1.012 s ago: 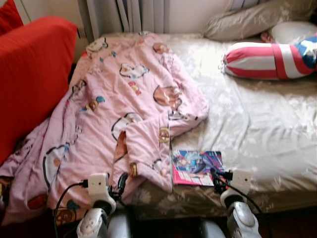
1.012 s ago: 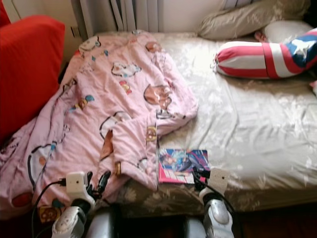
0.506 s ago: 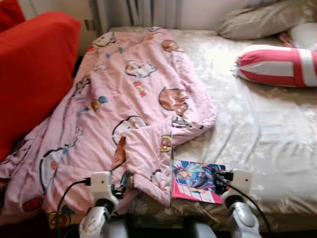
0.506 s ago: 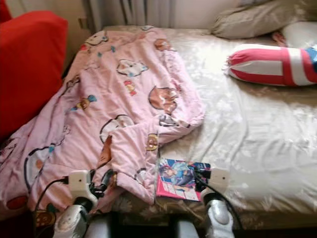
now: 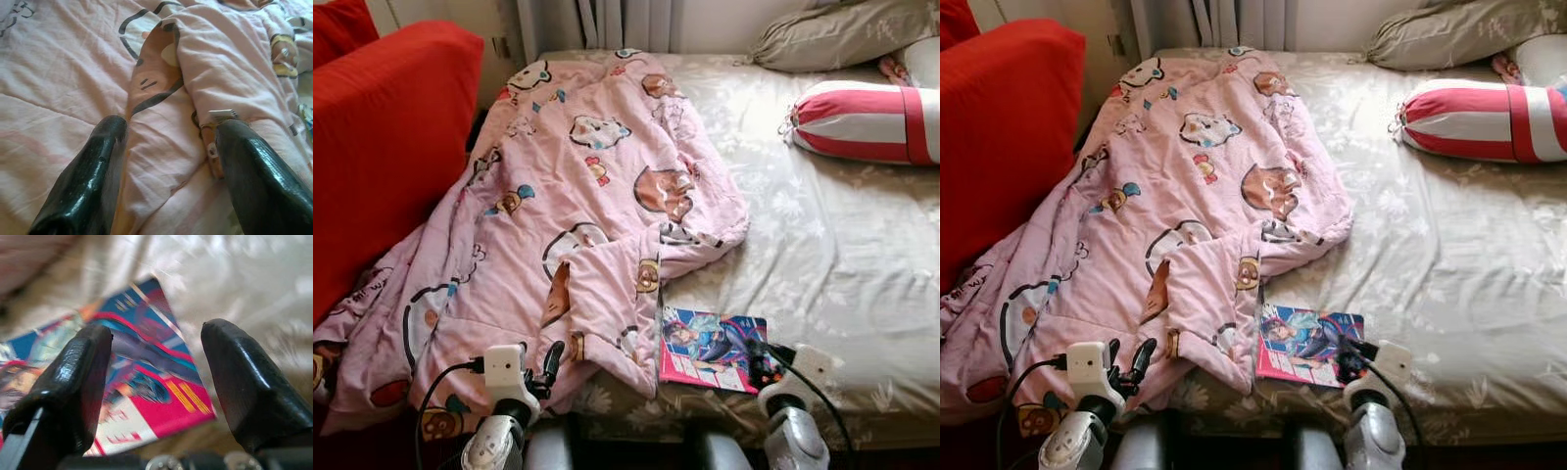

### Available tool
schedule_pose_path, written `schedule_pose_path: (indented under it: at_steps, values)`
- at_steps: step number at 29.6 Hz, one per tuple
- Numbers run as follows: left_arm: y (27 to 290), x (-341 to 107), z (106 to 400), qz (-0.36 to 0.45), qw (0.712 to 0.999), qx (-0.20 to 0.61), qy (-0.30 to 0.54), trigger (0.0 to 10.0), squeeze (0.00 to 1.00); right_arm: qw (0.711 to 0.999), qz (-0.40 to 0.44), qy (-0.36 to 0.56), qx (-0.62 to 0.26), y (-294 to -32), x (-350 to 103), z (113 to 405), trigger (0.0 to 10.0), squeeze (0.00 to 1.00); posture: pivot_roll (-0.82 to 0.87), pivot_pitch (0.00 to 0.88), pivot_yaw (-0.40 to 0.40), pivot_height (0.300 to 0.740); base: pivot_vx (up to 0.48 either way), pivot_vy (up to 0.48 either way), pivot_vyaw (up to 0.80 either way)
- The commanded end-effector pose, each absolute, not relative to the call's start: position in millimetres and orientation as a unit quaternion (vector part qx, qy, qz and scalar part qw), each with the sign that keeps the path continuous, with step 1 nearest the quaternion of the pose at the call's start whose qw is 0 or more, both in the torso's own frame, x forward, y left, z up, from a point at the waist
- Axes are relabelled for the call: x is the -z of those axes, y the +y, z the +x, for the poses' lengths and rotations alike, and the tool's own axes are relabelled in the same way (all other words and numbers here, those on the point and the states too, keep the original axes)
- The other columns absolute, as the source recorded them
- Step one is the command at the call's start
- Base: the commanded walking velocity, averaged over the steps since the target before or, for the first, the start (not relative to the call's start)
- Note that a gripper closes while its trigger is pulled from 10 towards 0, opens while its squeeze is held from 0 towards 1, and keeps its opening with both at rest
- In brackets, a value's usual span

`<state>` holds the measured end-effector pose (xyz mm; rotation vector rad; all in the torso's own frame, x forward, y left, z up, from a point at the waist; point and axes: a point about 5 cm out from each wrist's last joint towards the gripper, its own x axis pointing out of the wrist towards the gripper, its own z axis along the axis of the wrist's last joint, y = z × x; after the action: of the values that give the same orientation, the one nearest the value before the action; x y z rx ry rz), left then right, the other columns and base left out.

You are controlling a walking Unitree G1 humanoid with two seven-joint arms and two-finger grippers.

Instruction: Clean up the room

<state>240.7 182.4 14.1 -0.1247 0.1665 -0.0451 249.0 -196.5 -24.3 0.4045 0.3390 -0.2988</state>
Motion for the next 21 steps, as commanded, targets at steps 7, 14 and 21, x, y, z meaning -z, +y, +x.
schedule_pose_path:
  at_steps: [7,14,21]
  values:
    - [194.9,-20.0,238.9,-0.04,0.995,0.025,0.088,10.0,0.0,0.936,0.236,0.182,0.186,-209.4,28.2,247.9,10.0,1.0,0.22,0.172,0.053,0.61,0.0,0.0,0.0]
    - [201.4,-26.0,237.4,-0.021,0.995,0.038,0.094,10.0,0.0,0.936,0.243,0.153,0.204,-223.0,18.8,255.2,10.0,0.0,0.23,0.206,0.105,0.61,0.0,0.0,0.0]
    - [204.9,-26.3,232.6,-0.013,0.994,0.043,0.102,10.0,0.0,0.935,0.244,0.14,0.214,-230.2,16.2,254.9,10.0,0.0,0.24,0.217,0.122,0.61,0.0,0.0,0.0]
